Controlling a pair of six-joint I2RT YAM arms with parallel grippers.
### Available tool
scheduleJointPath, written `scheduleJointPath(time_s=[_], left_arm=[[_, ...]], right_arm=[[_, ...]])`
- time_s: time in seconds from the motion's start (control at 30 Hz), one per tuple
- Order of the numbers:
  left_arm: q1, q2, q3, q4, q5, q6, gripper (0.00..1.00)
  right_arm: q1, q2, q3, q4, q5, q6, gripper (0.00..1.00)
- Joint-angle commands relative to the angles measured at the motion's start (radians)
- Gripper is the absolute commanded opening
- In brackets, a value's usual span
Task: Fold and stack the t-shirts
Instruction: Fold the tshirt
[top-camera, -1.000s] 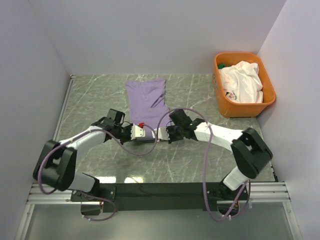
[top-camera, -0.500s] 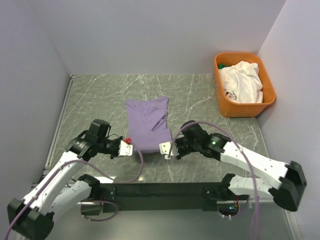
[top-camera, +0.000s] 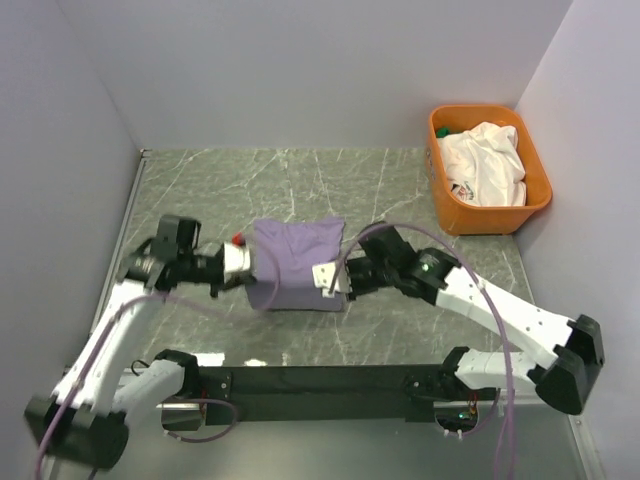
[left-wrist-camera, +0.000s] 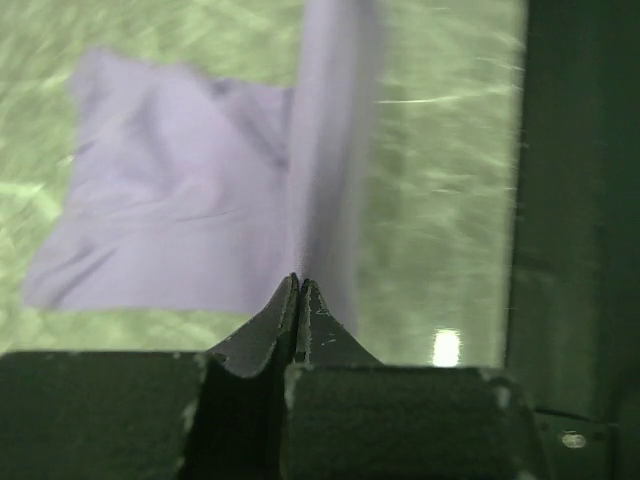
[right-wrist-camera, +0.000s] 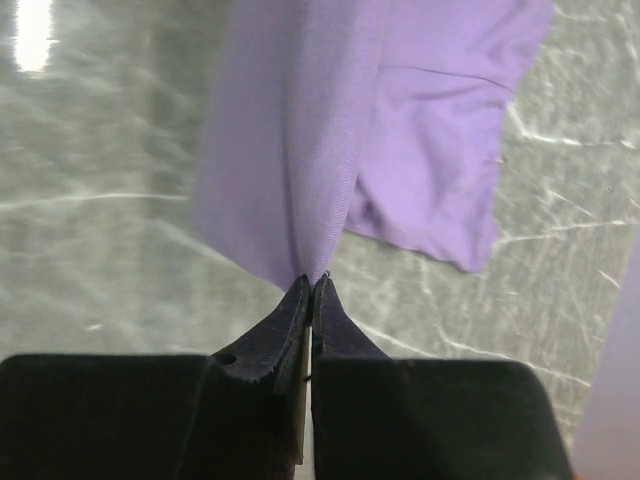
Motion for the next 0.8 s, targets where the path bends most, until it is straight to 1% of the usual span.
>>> scheduleJointPath(time_s=[0.0, 0.03, 0.07, 0.1, 0.13, 0.17, 0.2, 0.23, 0.27, 0.3, 0.33, 0.37, 0.4, 0.43, 0.5, 0.53, 0.63, 0.77], left_arm=[[0.12, 0.217, 0.149, -0.031, 0.092, 0.101, 0.0], [0.162, 0.342, 0.239, -0.052, 0.106, 0.173, 0.01], [0.181, 0.403, 0.282, -0.055, 0.124, 0.178, 0.01], [0.201, 0.459, 0.37, -0.038, 0.126, 0.175, 0.01], [0.206, 0.565, 0.411, -0.027, 0.128, 0.173, 0.01], [0.207, 0.613, 0.451, -0.011, 0.122, 0.164, 0.01], [0.209, 0.661, 0.526, 0.009, 0.115, 0.154, 0.01], [0.209, 0.749, 0.561, 0.043, 0.111, 0.132, 0.01], [0.207, 0.794, 0.593, 0.068, 0.106, 0.114, 0.01], [0.207, 0.838, 0.659, 0.086, 0.089, 0.094, 0.01], [0.207, 0.932, 0.695, 0.092, 0.08, 0.075, 0.01], [0.207, 0.978, 0.732, 0.095, 0.069, 0.065, 0.01], [0.207, 1.024, 0.805, 0.083, 0.057, 0.062, 0.01], [0.206, 1.114, 0.84, 0.07, 0.048, 0.057, 0.01], [0.198, 1.194, 0.932, 0.065, 0.029, 0.026, 0.01], [0.194, 1.266, 0.962, 0.054, 0.01, 0.019, 0.01], [0.178, 1.381, 1.045, 0.005, -0.026, 0.023, 0.01], [0.165, 1.411, 1.011, 0.115, -0.076, -0.064, 0.02]], right_arm=[[-0.104, 0.088, 0.113, 0.023, -0.02, -0.066, 0.0], [-0.126, 0.147, 0.162, 0.024, -0.025, -0.082, 0.0], [-0.145, 0.18, 0.188, 0.029, -0.029, -0.111, 0.0], [-0.181, 0.215, 0.246, 0.032, -0.041, -0.12, 0.0], [-0.198, 0.287, 0.277, 0.029, -0.051, -0.133, 0.0], [-0.214, 0.327, 0.311, 0.022, -0.06, -0.151, 0.0], [-0.23, 0.37, 0.378, 0.015, -0.062, -0.157, 0.0], [-0.255, 0.456, 0.413, 0.002, -0.063, -0.166, 0.0], [-0.272, 0.499, 0.446, 0.0, -0.065, -0.18, 0.0], [-0.286, 0.542, 0.504, 0.001, -0.063, -0.185, 0.0], [-0.298, 0.623, 0.535, 0.003, -0.055, -0.196, 0.0], [-0.321, 0.666, 0.565, 0.0, -0.054, -0.211, 0.0], [-0.33, 0.708, 0.623, -0.008, -0.054, -0.22, 0.0], [-0.339, 0.779, 0.645, -0.017, -0.04, -0.231, 0.0], [-0.353, 0.841, 0.688, -0.018, -0.026, -0.252, 0.0], [-0.356, 0.889, 0.696, -0.021, -0.017, -0.258, 0.0], [-0.36, 0.955, 0.711, -0.012, 0.014, -0.265, 0.0], [-0.361, 0.995, 0.708, 0.02, 0.07, -0.228, 0.0]])
